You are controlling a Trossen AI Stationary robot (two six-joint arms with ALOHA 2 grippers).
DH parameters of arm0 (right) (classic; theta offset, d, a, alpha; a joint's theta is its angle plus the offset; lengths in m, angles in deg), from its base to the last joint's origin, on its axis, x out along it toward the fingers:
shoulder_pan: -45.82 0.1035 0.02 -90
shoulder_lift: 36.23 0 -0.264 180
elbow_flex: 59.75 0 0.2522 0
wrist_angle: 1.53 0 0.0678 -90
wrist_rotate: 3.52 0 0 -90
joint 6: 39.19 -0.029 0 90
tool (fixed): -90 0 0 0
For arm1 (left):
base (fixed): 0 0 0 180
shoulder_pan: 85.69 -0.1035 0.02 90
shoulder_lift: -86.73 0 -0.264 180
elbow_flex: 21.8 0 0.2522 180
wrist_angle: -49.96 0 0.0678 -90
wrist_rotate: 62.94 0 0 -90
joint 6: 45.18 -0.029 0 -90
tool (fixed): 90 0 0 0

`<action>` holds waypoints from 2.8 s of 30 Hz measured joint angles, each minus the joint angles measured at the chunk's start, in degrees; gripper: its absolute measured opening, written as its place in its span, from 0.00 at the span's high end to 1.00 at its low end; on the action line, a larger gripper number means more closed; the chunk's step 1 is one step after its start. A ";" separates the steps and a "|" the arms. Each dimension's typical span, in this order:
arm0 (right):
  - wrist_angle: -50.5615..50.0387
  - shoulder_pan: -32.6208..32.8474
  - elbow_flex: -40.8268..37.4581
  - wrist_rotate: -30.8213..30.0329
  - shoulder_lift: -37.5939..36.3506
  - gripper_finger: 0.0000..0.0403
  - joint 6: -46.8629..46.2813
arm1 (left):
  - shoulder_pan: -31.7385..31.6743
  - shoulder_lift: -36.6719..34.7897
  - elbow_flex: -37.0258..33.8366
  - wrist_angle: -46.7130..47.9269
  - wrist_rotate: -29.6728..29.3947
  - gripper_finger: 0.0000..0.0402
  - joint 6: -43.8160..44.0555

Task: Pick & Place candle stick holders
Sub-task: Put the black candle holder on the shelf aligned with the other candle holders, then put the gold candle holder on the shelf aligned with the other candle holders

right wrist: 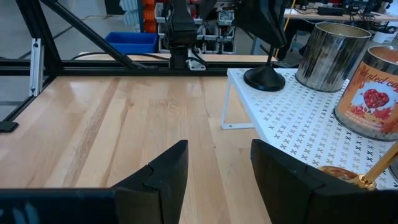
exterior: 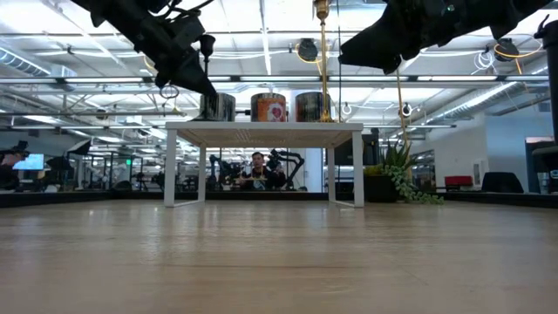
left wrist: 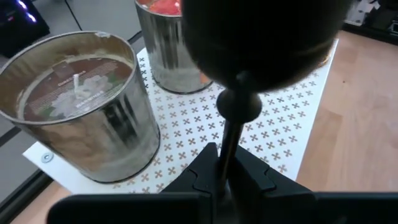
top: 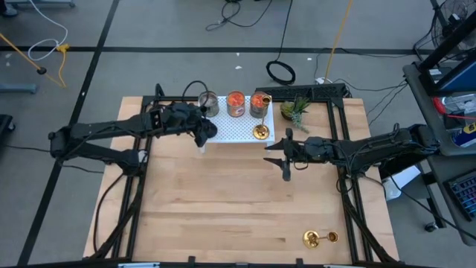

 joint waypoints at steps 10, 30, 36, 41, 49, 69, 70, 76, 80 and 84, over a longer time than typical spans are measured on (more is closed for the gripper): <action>0.00 -0.01 0.00 0.00 0.00 0.58 0.00 | 0.02 0.02 0.00 0.56 0.02 0.84 -1.65; -0.35 0.90 0.00 0.15 -0.04 0.51 4.20 | 0.02 0.02 0.00 0.78 -0.02 0.83 -3.35; -4.74 2.60 0.00 0.15 -0.36 0.45 4.72 | 0.02 0.02 0.00 0.94 -0.02 0.76 -3.36; -9.19 4.53 0.00 0.15 -2.15 0.41 4.55 | 0.02 0.02 -0.02 0.94 -0.05 0.63 -4.49; -20.17 7.60 0.00 0.11 -9.79 0.40 4.25 | 0.70 -0.35 -0.06 0.90 -0.02 0.52 -4.49; -39.52 16.58 0.00 36.67 -20.57 0.48 2.37 | 9.14 -14.33 -0.07 0.92 0.02 0.51 -3.94; -39.51 17.27 0.00 37.65 -20.67 0.48 2.94 | 9.50 -14.73 -0.07 0.92 0.03 0.51 -3.73; -38.36 21.30 -2.95 37.63 -20.81 0.48 3.23 | 11.48 -15.59 -0.07 0.92 0.06 0.51 -2.53; -30.87 24.16 -10.01 37.72 -21.74 0.48 1.07 | 12.52 -15.54 -0.07 0.91 0.02 0.51 -2.53; -17.61 26.83 -17.33 41.39 -22.72 0.48 -3.18 | 12.91 -15.54 -0.07 0.04 0.02 0.51 -2.18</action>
